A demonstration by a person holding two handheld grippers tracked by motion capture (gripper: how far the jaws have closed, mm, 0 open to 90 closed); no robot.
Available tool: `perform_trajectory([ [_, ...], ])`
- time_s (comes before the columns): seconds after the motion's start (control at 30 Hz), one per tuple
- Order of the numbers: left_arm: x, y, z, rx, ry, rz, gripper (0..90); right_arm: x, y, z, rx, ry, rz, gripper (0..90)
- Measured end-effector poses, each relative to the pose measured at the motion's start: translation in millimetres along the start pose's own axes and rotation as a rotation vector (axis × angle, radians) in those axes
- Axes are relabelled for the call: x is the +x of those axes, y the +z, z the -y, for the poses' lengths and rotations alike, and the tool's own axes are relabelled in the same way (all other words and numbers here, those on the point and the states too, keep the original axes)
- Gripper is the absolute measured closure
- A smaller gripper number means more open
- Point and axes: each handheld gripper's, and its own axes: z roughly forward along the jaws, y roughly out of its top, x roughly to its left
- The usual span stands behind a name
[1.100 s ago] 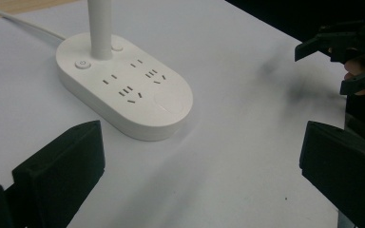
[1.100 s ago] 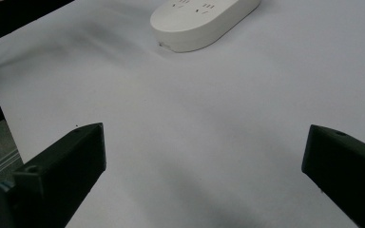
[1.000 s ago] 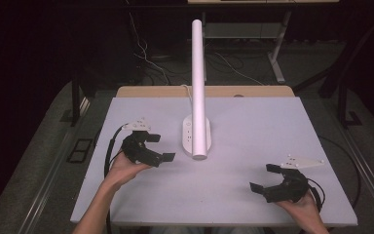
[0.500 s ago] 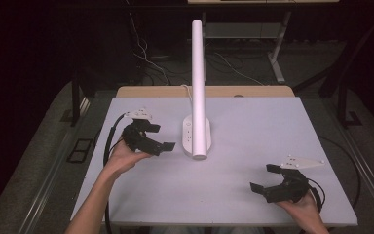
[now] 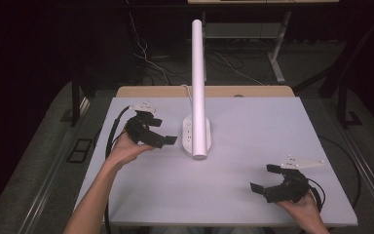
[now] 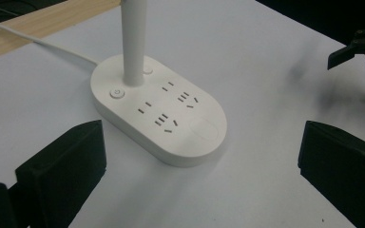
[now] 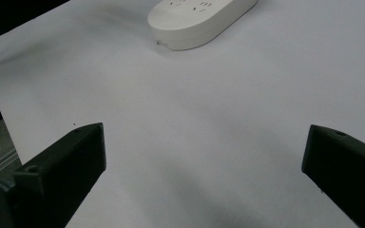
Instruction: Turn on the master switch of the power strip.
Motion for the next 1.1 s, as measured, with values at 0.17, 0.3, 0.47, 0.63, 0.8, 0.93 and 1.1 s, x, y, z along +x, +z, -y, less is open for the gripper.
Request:
perform_trajectory([
  [0.17,3.5,2.3,-6.1,0.009,0.01,-0.005,0.9,-0.2,-0.2,0.1,0.001,-0.001,0.0,0.2],
  [0.3,6.6,3.5,-10.8,0.013,0.014,-0.012,1.2,-0.4,-0.2,0.1,0.001,-0.001,0.0,0.2],
  [0.47,10.8,5.1,-16.3,0.014,0.015,-0.018,1.9,-0.4,-0.3,0.1,0.001,-0.001,0.001,0.2],
  [0.63,15.8,8.6,-20.7,0.02,0.011,-0.019,2.4,-0.5,-0.2,0.2,0.002,-0.002,0.0,0.2],
  [0.8,20.1,14.2,-23.6,0.021,0.003,-0.023,3.0,-0.5,-0.3,0.2,0.002,-0.002,-0.001,0.2],
  [0.93,24.0,19.6,-26.5,0.034,0.004,-0.031,4.0,-0.5,-0.1,0.2,0.003,-0.004,-0.002,0.2],
  [1.1,29.0,25.5,-31.1,0.041,0.005,-0.042,5.4,-0.6,-0.3,0.3,0.003,-0.002,-0.001,0.2],
])
